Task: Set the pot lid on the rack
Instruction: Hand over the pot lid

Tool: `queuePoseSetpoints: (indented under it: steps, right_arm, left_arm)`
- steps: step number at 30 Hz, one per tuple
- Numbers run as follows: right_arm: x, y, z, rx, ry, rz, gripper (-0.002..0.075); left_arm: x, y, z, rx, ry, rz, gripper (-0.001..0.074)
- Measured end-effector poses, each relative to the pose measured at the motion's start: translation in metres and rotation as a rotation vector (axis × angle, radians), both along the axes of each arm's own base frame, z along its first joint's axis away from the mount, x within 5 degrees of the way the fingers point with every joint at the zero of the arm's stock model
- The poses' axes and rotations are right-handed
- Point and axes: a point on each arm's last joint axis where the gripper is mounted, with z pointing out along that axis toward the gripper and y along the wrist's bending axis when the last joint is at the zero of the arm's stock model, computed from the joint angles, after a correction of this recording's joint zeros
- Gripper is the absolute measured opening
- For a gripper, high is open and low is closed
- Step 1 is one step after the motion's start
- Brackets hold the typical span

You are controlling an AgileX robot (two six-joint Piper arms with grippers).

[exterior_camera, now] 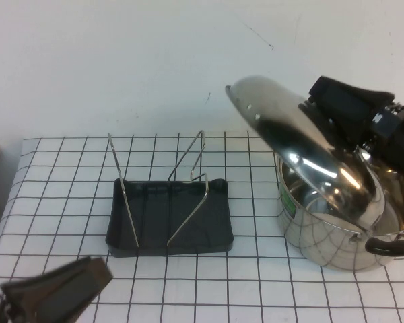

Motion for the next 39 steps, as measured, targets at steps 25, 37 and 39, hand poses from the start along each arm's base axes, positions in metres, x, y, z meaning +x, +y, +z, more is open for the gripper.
queuePoseSetpoints:
  steps: [25, 37, 39]
  right_arm:
    - [-0.002, 0.003, -0.002, -0.136, -0.122, 0.001, 0.0333]
    - [0.000, 0.001, -0.001, -0.126, -0.127, -0.025, 0.0333]
    - [0.000, 0.000, -0.001, -0.121, -0.125, -0.032, 0.0333]
  left_arm:
    - [0.139, -0.025, 0.077, -0.068, 0.144, -0.269, 0.0484]
    - [0.171, -0.100, 0.086, -0.007, 0.117, -0.435, 0.0484]
    - [0.178, -0.108, 0.085, -0.004, 0.120, -0.447, 0.0484]
